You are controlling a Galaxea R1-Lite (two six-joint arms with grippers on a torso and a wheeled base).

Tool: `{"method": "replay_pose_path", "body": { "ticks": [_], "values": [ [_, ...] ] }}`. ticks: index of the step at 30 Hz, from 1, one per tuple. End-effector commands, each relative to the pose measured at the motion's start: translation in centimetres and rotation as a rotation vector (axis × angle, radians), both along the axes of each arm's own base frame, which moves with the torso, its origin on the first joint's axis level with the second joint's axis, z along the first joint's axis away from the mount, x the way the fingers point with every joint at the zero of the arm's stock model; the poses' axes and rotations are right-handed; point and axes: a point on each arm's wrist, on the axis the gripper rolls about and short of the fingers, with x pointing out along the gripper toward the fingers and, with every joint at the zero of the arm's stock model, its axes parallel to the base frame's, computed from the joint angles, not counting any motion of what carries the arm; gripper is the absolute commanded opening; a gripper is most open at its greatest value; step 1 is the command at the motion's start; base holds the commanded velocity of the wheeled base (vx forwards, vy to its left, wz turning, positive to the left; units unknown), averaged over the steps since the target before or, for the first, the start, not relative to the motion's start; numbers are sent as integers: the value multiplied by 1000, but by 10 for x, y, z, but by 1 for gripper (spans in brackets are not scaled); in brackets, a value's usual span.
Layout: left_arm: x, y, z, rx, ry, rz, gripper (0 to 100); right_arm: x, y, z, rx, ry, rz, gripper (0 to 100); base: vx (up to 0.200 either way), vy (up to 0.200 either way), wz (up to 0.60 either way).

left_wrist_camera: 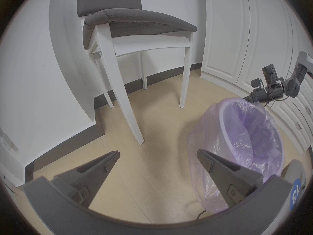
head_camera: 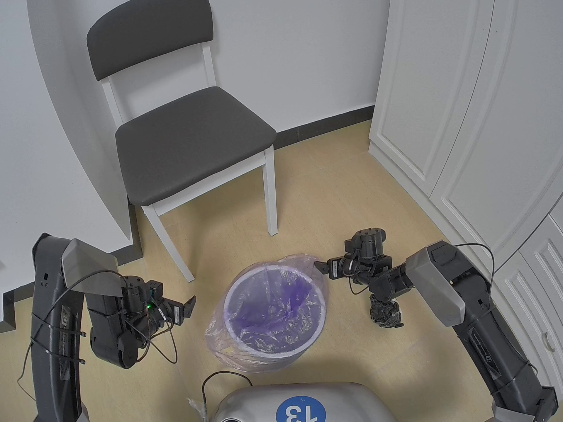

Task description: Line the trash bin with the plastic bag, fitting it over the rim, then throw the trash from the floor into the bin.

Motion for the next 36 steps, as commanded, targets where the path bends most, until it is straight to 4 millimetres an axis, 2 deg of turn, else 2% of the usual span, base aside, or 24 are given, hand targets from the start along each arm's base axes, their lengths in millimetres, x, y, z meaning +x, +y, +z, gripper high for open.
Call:
{"method": "replay_pose_path", "body": {
  "ticks": [1, 10, 15, 19, 27, 31, 36],
  "values": [
    [-3, 1, 6, -27, -9, 18, 100, -12, -3, 20, 20, 1, 39, 100, 0, 0, 0],
    [-4, 5, 4, -76, 4, 55, 100, -28, -9, 37, 36, -69, 36, 100, 0, 0, 0],
    [-7, 4, 3, -73, 16, 56, 100, -43, -15, 29, -43, -4, 49, 100, 0, 0, 0],
    [-7, 3, 4, -65, 15, 68, 100, -48, -18, 36, -116, 94, 22, 100, 0, 0, 0],
    [-9, 1, 4, -59, 17, 71, 100, -34, -14, 46, -219, 183, -1, 100, 0, 0, 0],
    [-8, 2, 4, -58, 13, 78, 100, -27, -12, 40, -249, 190, -3, 100, 0, 0, 0],
    [-8, 5, 4, -56, 16, 85, 100, -22, -17, 44, -255, 188, -14, 100, 0, 0, 0]
  ]
}}
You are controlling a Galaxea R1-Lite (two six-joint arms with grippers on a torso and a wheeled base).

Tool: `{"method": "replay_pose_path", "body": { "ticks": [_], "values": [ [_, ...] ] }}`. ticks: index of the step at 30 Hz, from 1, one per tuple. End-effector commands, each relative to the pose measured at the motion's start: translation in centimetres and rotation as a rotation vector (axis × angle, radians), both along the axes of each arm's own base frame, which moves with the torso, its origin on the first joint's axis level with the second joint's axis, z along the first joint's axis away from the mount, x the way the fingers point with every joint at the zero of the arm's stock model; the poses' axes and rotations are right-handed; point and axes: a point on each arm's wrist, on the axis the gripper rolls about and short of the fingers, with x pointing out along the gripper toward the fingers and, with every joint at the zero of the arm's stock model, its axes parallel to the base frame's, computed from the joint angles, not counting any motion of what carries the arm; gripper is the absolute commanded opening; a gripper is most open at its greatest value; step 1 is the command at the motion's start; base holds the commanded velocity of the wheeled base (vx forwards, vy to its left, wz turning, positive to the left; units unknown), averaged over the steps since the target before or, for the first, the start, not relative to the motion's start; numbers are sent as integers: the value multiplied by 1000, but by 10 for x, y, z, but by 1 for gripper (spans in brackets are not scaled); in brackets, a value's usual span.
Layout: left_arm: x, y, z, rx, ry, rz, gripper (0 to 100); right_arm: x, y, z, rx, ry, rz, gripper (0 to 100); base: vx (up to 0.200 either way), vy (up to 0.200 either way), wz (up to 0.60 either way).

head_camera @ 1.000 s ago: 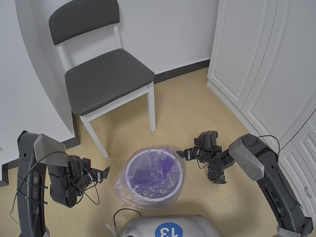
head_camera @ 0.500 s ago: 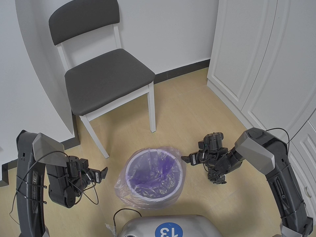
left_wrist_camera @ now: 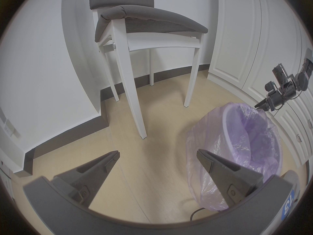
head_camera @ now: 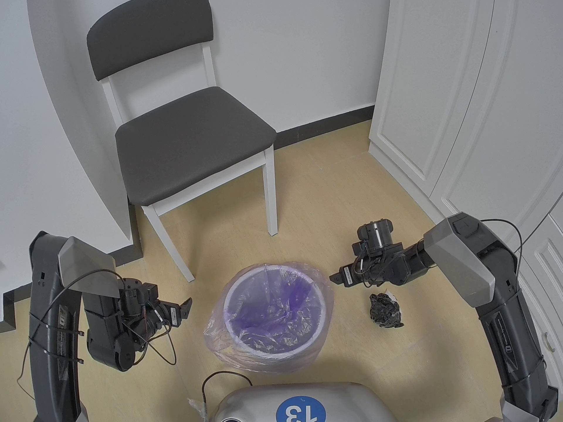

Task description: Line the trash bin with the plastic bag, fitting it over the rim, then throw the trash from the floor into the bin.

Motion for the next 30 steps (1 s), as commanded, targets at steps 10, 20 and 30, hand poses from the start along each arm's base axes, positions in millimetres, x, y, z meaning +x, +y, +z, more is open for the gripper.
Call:
{"method": "replay_pose_path", "body": {
  "ticks": [10, 20, 30],
  "values": [
    [2, -1, -1, 0, -16, 0, 100, 17, -4, -11, -94, 50, 56, 100, 0, 0, 0],
    [3, 2, -6, -1, -5, 8, 100, 7, 25, -27, -78, 115, 208, 100, 0, 0, 0],
    [1, 1, -6, -1, -2, 5, 100, 16, 14, -32, -45, 65, 189, 100, 0, 0, 0]
  ]
}}
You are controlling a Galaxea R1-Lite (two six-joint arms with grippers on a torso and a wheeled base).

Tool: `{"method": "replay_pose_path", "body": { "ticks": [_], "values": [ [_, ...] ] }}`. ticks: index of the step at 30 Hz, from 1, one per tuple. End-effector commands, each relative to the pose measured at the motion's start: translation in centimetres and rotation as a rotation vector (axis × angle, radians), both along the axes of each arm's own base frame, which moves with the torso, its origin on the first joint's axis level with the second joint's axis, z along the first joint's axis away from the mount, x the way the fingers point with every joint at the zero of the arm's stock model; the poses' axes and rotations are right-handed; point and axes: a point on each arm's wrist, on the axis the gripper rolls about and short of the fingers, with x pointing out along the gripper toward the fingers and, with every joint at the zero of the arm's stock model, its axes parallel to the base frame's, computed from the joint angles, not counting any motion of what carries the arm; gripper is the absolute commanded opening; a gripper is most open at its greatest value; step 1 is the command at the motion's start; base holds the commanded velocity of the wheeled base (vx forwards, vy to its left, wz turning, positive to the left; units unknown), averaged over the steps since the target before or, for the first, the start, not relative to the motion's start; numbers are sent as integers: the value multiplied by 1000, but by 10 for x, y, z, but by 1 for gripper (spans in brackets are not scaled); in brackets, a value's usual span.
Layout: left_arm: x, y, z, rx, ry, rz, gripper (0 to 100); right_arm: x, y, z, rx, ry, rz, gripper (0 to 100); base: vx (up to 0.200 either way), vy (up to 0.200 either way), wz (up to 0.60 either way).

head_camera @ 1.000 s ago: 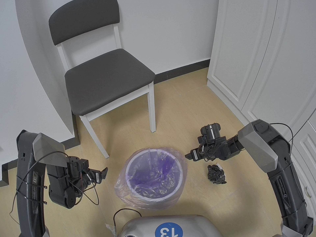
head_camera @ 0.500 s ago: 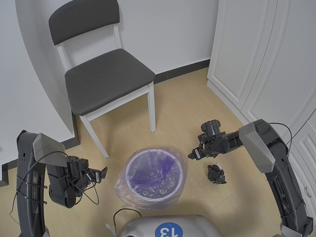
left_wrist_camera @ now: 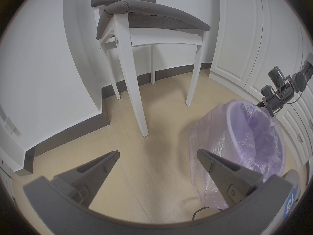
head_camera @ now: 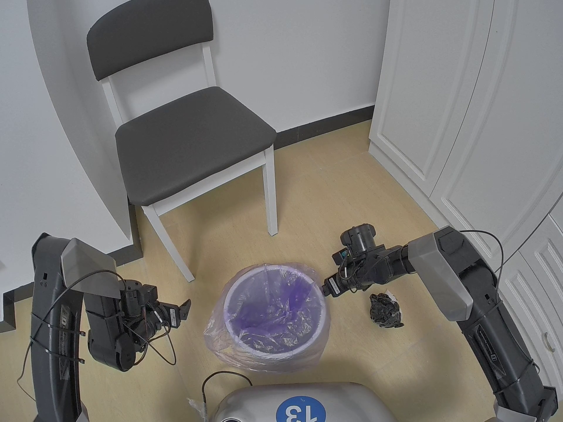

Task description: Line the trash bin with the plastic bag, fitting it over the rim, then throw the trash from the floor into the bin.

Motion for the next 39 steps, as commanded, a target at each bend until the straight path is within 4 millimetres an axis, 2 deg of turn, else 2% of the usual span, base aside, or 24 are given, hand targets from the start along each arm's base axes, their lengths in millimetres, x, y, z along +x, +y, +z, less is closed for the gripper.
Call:
{"method": "replay_pose_path", "body": {
  "ticks": [1, 5, 8, 11, 15, 17, 19, 22, 27, 30, 33, 39],
  "values": [
    [-1, -2, 1, -1, -11, -7, 100, 5, -16, -7, -1, 4, -36, 100, 0, 0, 0],
    [-1, -10, 0, 0, -11, -31, 100, 14, -37, -1, 9, -10, -108, 100, 0, 0, 0],
    [0, -22, -3, 3, -12, -58, 100, 13, -47, 24, 58, -31, -190, 100, 0, 0, 0],
    [4, -34, -7, 13, -29, -70, 100, -2, -54, 43, 108, -51, -236, 100, 0, 0, 0],
    [10, -43, -16, 23, -38, -75, 100, -21, -59, 52, 151, -89, -258, 100, 0, 0, 0],
    [17, -49, -19, 27, -62, -78, 100, -41, -61, 58, 230, -132, -302, 100, 0, 0, 0],
    [22, -53, -19, 27, -84, -85, 100, -52, -64, 62, 294, -174, -345, 100, 0, 0, 0],
    [33, -57, -21, 30, -117, -96, 100, -59, -68, 65, 342, -239, -374, 100, 0, 0, 0],
    [43, -64, -19, 56, -125, -124, 100, -58, -71, 65, 380, -248, -405, 100, 0, 0, 0],
    [47, -70, -15, 113, -73, -163, 100, -47, -82, 65, 384, -262, -430, 100, 0, 0, 0],
    [54, -74, -13, 144, -56, -174, 100, -36, -93, 54, 371, -247, -463, 100, 0, 0, 0],
    [65, -75, -9, 192, -26, -192, 100, -30, -105, 35, 368, -222, -484, 100, 0, 0, 0]
  ]
}}
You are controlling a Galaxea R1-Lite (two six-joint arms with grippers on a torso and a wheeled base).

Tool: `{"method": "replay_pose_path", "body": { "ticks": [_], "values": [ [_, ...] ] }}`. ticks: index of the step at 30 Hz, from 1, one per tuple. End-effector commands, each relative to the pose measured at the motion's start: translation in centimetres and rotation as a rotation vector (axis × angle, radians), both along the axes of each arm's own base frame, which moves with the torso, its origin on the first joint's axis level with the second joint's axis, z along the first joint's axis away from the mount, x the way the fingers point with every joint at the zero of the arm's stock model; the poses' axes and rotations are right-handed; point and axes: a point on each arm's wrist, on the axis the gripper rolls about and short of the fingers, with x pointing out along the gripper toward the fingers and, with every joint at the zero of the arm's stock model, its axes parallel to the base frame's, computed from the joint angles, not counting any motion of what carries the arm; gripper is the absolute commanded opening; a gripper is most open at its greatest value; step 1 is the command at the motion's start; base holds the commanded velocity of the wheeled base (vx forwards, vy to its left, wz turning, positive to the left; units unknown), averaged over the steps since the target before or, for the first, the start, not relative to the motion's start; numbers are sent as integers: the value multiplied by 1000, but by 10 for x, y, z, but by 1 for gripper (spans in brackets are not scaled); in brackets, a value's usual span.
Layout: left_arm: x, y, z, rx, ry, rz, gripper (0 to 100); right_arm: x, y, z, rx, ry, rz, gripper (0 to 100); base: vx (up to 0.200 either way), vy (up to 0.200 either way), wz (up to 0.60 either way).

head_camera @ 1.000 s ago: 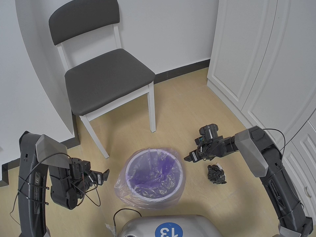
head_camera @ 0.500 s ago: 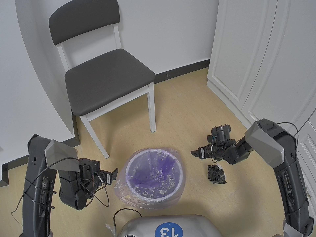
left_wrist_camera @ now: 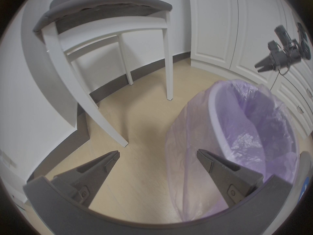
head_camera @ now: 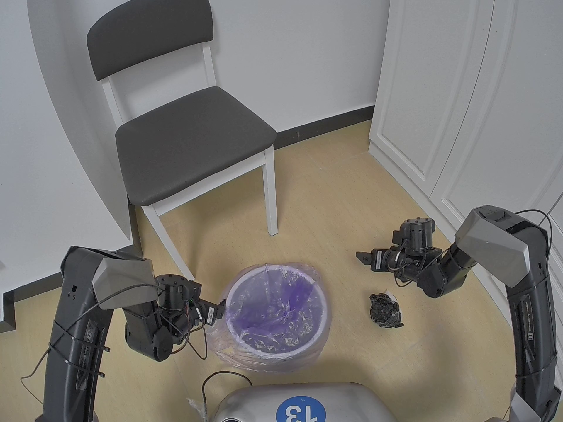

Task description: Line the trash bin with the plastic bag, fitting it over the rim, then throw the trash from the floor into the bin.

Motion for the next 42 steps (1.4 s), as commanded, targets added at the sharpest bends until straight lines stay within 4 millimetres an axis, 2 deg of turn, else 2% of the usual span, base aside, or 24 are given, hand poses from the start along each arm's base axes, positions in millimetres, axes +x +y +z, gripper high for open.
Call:
{"method": "replay_pose_path", "body": {
  "ticks": [1, 4, 7, 9, 15, 24, 30, 34, 42],
  "values": [
    [16, -8, 12, 24, -34, -23, 100, 12, -13, -17, 14, 14, -30, 100, 0, 0, 0],
    [18, -10, 13, 30, -26, -30, 100, 14, -13, -21, 20, 15, -28, 100, 0, 0, 0],
    [25, -12, 15, 31, -17, -28, 100, 16, -12, -38, 24, 27, -27, 100, 0, 0, 0],
    [26, -10, 15, 32, -12, -23, 100, 17, -13, -41, 28, 23, -29, 100, 0, 0, 0],
    [24, -6, 14, 33, -22, 34, 100, 19, -12, -42, 65, 26, -31, 100, 0, 0, 0],
    [4, 4, 8, -80, -50, 105, 100, 21, -14, -46, 87, 34, -47, 100, 0, 0, 0],
    [-6, 6, 1, -116, -186, 118, 100, 21, -14, -46, 104, 35, -52, 100, 0, 0, 0],
    [-10, 6, -2, -105, -177, 152, 100, 21, -14, -46, 112, 37, -57, 100, 0, 0, 0],
    [-12, 6, -3, -192, -164, 237, 100, 21, -13, -45, 114, 0, -53, 100, 0, 0, 0]
  ]
}}
